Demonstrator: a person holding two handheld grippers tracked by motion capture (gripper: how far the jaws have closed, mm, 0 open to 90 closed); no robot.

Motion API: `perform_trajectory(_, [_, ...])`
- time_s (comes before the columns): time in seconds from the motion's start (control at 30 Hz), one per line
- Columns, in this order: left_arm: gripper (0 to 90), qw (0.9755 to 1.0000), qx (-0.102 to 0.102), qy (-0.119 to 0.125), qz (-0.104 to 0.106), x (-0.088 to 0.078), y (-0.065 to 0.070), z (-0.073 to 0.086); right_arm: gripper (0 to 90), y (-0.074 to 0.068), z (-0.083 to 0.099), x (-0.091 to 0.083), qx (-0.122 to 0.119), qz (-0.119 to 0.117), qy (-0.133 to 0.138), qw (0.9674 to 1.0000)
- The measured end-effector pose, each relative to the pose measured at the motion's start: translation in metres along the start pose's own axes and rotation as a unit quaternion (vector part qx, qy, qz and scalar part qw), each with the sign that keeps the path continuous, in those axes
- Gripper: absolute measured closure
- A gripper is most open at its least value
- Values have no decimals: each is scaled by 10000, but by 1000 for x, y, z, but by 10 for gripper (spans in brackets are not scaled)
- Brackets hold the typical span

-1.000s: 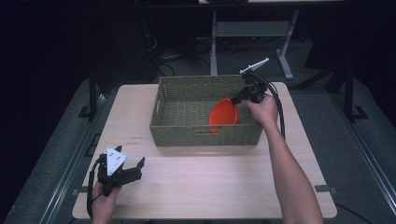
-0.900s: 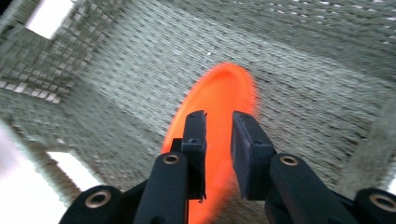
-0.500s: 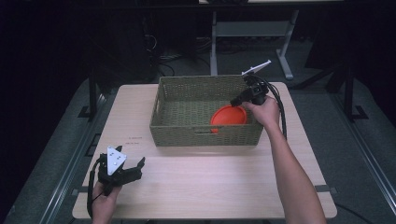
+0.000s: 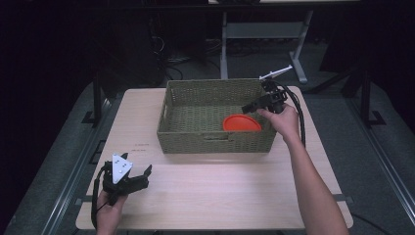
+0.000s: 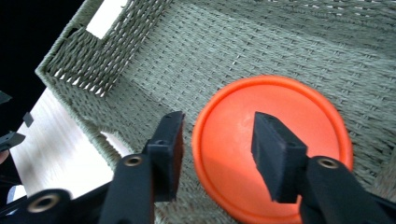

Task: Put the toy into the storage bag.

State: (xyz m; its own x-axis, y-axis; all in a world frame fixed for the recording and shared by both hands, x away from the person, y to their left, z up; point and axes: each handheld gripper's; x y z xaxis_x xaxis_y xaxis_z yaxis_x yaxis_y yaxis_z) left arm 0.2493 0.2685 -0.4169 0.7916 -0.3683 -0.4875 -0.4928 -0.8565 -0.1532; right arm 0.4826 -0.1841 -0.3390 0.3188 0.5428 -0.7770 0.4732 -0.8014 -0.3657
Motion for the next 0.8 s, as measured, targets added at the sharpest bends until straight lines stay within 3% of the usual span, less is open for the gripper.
perform_trajectory(0.23, [129, 10000, 52, -24, 21, 0, 1, 0, 406, -6, 7, -10, -23, -209, 43, 9998])
perform_trajectory(0.47, [129, 10000, 41, -30, 4, 0, 0, 0, 348, -17, 13, -19, -264, -294, 174, 9991])
perform_trajectory(0.8, [129, 10000, 28, -28, 0, 0, 0, 1, 307, -19, 25, -28, -384, -484, 237, 9978])
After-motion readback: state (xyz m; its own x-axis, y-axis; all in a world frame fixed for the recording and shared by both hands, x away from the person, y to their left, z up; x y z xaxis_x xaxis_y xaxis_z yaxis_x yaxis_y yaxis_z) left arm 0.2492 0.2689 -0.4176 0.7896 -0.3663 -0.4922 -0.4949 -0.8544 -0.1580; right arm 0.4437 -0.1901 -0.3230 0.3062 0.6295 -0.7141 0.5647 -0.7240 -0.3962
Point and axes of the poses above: each handheld gripper's, and its own axes: x roughly forward along the jaws, z roughly out of its underside, y roughly to its right, and after that the axes turned 8 degrees about z, right-handed
